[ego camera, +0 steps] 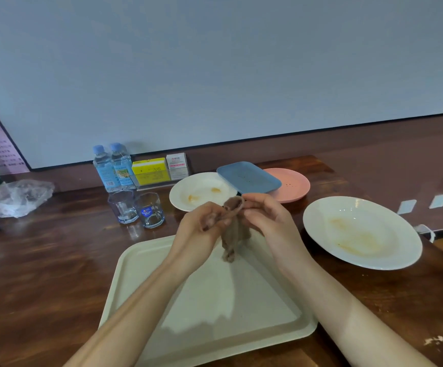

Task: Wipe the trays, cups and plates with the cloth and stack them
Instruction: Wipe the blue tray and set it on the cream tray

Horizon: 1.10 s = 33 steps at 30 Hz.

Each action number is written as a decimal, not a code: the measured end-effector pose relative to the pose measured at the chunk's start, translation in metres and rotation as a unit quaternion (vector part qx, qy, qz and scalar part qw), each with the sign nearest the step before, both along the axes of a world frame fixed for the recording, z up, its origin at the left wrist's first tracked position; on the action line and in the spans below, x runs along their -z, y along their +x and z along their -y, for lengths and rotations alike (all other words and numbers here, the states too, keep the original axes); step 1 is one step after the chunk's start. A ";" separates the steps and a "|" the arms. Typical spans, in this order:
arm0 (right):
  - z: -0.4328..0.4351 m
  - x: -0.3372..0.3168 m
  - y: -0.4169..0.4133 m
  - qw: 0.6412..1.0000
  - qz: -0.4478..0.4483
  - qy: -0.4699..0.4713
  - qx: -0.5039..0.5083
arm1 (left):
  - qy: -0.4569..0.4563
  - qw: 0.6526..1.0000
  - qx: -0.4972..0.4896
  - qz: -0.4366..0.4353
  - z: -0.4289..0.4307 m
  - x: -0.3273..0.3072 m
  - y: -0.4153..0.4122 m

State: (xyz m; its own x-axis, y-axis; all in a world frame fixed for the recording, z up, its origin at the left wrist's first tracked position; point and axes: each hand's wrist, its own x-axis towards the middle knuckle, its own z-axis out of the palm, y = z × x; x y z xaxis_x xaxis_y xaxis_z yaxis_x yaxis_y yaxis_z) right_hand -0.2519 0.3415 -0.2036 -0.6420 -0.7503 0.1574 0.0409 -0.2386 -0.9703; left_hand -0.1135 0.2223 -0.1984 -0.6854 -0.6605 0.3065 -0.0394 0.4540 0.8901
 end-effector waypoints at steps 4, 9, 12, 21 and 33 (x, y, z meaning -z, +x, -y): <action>-0.002 0.001 -0.010 0.994 0.001 0.058 -0.094 | 0.110 0.990 0.080 -0.025 0.004 -0.033 -0.003; -0.012 -0.007 -0.015 0.969 0.120 0.011 -0.214 | 0.209 0.974 0.088 0.000 0.027 -0.052 -0.028; -0.013 -0.008 -0.024 0.969 0.189 -0.018 -0.158 | 0.257 0.964 0.059 0.016 0.035 -0.046 -0.053; -0.011 0.008 -0.043 0.966 0.245 -0.081 0.014 | 0.201 0.953 -0.151 0.170 0.068 -0.008 -0.142; -0.004 0.019 -0.043 0.963 0.224 -0.104 0.107 | -0.072 0.922 -0.159 0.345 0.094 -0.019 -0.172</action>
